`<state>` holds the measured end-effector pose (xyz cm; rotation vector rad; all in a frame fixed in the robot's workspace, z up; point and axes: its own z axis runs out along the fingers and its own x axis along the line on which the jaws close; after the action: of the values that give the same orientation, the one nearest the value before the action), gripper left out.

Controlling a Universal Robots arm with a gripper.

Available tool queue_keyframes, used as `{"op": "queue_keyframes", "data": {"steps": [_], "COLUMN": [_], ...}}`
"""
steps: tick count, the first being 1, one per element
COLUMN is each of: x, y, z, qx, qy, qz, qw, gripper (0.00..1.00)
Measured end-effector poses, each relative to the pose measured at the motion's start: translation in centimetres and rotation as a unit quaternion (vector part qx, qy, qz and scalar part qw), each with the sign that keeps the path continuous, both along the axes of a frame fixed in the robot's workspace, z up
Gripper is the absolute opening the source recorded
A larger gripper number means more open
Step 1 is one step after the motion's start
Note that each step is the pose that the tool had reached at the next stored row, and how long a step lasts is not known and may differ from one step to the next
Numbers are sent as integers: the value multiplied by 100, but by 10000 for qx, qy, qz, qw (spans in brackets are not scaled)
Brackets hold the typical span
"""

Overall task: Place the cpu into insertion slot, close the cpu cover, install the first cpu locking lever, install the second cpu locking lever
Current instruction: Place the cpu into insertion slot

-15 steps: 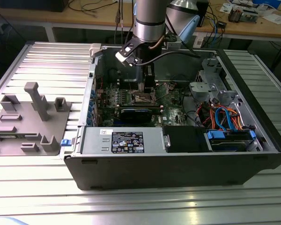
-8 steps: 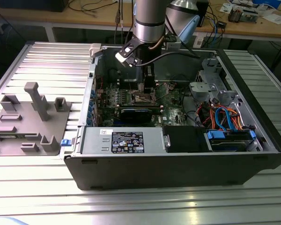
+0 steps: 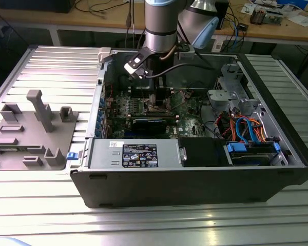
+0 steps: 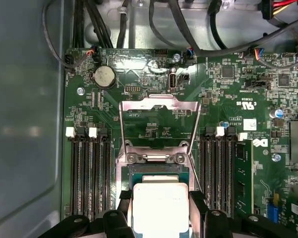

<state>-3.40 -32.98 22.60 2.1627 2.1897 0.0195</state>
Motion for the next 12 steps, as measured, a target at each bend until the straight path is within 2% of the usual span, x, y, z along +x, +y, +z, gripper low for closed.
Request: {"op": "queue_keyframes", "data": {"steps": [12], "x": [-11], "y": [8], "z": [-174], "qx": [3], "qy": [0], "qz": [-102], "qw": [9999], "gripper": [54]}}
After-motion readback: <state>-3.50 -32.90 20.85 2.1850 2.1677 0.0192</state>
